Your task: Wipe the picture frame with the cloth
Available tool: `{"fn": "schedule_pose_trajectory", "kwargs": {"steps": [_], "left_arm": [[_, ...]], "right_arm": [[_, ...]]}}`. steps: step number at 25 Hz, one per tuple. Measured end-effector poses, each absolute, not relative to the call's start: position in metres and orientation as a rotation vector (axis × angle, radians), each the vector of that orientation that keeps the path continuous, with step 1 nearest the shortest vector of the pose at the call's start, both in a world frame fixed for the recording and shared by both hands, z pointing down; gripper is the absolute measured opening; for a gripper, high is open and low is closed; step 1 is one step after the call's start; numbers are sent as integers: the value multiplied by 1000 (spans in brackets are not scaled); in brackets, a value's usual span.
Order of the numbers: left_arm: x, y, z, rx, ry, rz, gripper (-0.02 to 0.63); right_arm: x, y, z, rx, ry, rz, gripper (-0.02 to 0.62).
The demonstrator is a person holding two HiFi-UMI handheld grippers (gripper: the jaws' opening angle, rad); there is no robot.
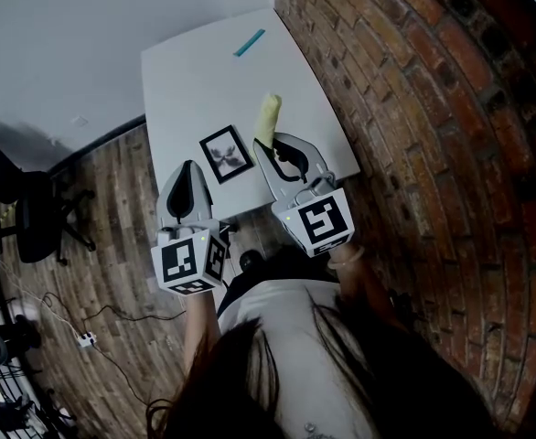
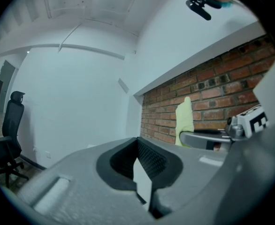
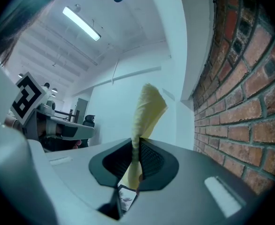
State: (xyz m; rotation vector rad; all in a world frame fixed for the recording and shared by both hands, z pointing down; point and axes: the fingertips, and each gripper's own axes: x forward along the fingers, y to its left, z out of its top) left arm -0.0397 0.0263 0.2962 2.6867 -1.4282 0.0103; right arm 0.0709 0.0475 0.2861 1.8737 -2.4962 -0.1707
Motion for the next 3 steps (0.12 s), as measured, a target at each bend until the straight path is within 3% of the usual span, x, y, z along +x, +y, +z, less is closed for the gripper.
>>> {"fn": "schedule_pose_trajectory", "kwargs": {"steps": [3], "left_arm": [[-42,23,297,2685,-1405,6,0]], "right_arm": [[66,44,288,1876,-2489,-169,35]]}}
